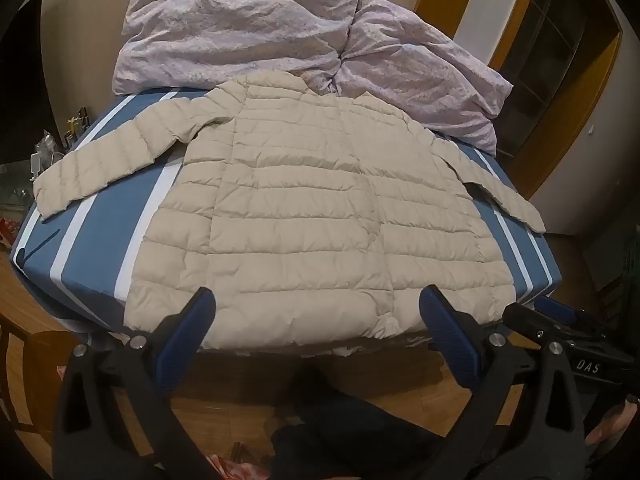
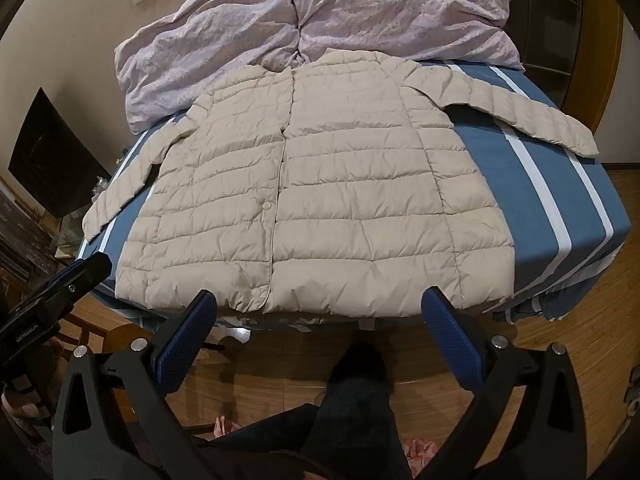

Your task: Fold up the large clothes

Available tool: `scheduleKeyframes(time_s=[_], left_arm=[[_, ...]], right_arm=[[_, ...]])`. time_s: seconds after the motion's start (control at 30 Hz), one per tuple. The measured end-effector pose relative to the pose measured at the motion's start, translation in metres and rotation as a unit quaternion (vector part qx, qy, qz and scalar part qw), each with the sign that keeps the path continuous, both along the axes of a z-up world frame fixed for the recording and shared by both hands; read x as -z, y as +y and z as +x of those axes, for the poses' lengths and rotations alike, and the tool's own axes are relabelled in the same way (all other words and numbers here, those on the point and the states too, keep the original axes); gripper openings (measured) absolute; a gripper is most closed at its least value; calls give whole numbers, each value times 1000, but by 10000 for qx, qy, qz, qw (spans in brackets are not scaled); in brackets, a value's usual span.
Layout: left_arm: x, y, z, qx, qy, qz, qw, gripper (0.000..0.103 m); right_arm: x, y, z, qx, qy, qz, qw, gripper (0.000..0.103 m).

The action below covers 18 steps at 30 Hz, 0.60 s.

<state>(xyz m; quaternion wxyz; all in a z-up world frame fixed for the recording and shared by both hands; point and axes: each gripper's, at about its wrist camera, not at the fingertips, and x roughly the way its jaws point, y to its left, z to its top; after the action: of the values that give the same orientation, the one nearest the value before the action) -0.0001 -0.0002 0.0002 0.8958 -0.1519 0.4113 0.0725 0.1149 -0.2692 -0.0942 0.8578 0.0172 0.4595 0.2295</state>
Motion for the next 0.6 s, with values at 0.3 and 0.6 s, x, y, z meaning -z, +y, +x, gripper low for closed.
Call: scheduleKeyframes(time_s=[0.3,0.6], left_arm=[[0,0,0,9,2,5,10000,101],[1,0,2,-4,16,5,10000,101]], right_arm=[[-1,-1,-1,4,-26,-7,10000,102],[-1,-2,-1,4,-10,5,10000,102]])
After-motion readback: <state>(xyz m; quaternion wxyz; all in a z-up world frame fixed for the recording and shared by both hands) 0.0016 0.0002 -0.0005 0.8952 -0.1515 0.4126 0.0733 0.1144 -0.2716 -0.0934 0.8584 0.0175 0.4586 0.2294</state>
